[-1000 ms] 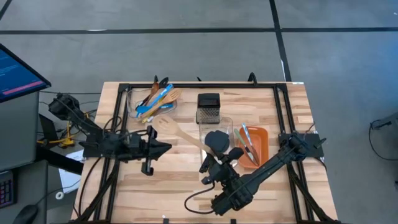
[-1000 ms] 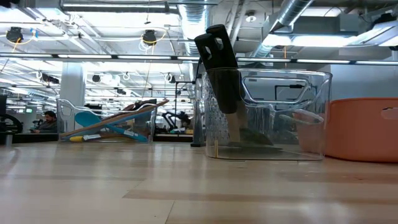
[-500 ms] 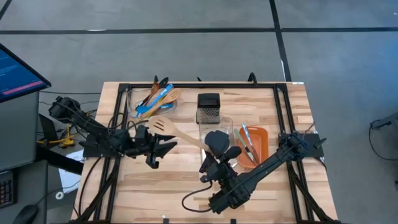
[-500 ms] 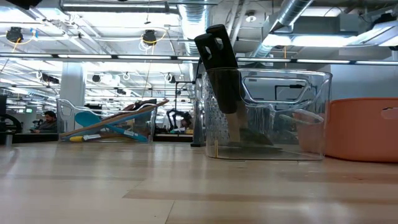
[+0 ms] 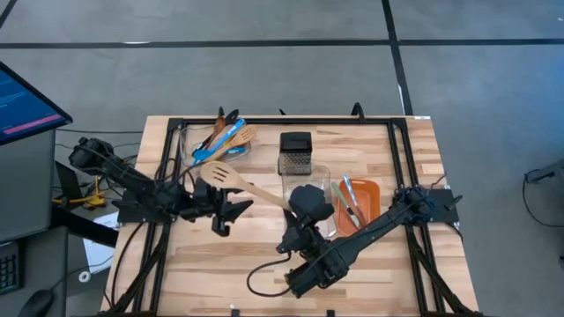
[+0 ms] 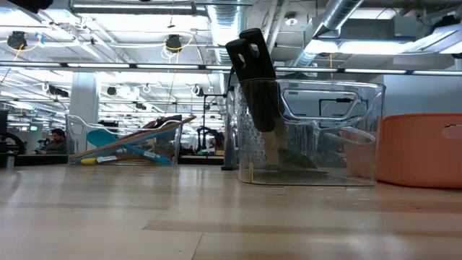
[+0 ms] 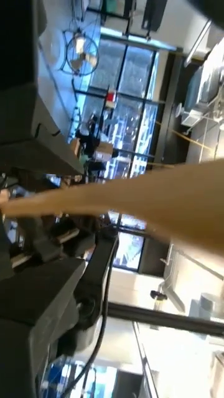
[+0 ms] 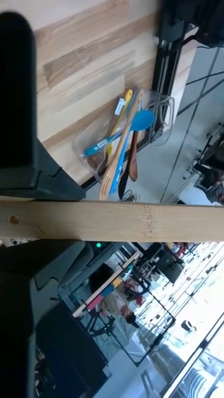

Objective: Pick & Place Kitchen Items
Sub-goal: Put the brown ladle into the top transparent bin

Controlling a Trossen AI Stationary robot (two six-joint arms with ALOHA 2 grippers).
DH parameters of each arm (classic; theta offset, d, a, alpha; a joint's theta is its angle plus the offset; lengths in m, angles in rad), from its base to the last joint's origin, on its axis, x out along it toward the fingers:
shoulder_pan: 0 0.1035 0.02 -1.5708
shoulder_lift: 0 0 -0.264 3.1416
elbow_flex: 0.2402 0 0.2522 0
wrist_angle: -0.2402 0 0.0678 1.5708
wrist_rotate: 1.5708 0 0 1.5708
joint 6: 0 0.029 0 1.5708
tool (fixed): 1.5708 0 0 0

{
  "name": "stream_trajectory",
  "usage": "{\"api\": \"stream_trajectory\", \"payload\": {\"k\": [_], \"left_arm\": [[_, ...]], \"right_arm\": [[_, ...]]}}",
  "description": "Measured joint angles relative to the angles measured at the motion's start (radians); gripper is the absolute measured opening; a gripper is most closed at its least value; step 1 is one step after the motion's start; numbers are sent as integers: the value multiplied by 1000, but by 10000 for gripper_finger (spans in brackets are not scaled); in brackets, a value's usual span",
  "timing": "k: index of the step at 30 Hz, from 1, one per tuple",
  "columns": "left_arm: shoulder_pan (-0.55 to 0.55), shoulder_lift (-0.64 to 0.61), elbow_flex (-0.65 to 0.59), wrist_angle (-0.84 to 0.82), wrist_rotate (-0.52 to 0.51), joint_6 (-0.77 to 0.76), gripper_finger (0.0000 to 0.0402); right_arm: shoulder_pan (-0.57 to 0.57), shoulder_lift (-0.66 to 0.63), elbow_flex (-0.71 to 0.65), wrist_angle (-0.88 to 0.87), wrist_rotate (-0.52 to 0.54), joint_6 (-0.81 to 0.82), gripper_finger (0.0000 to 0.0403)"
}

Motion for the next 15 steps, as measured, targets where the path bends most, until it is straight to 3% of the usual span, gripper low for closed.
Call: {"api": "stream_trajectory", "payload": {"k": [9, 15], "left_arm": [[66, 0, 0, 4, 2, -3, 188], [93, 0, 0, 4, 23, -5, 137]], "right_arm": [[0, 0, 0, 14, -7, -23, 73], [-2, 0, 0, 14, -23, -23, 73]]}}
